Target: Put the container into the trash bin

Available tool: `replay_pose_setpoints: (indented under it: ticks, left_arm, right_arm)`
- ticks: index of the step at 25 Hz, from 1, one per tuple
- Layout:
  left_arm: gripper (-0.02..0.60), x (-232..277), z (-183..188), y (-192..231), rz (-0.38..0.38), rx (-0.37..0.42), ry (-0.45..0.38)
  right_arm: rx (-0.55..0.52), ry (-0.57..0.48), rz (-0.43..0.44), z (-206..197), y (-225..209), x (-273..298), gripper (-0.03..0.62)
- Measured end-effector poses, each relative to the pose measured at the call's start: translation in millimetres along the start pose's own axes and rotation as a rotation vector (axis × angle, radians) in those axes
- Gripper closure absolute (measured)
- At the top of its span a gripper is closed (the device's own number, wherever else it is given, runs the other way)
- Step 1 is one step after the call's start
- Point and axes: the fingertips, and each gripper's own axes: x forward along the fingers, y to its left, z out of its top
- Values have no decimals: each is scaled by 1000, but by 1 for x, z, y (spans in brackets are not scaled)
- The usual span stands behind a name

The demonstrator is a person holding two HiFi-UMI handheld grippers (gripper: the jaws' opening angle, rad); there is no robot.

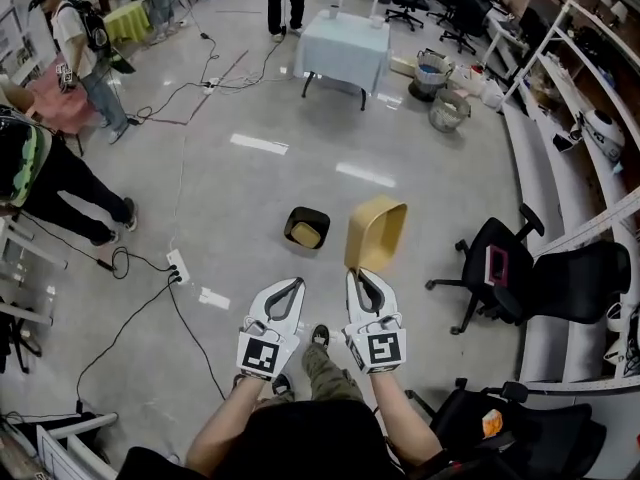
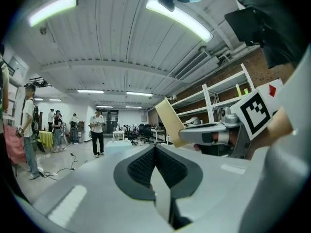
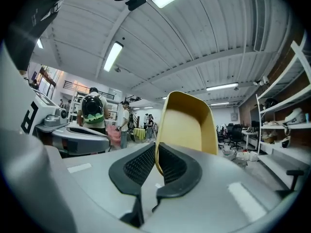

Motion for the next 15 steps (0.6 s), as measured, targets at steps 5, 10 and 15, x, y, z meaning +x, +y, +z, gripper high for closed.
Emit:
replay_pose_setpoints:
  ticks: [5, 10, 15]
  left_arm:
    - [597, 77, -1, 9, 19, -10, 57]
    - [597, 126, 6, 33, 37, 17, 54]
    - [597, 166, -6, 60, 53, -15, 112]
  right_arm:
    - [43, 4, 17, -8, -66, 56, 563]
    - [59, 11, 33, -7, -100, 106, 563]
    - [65, 52, 55, -23, -118, 150, 563]
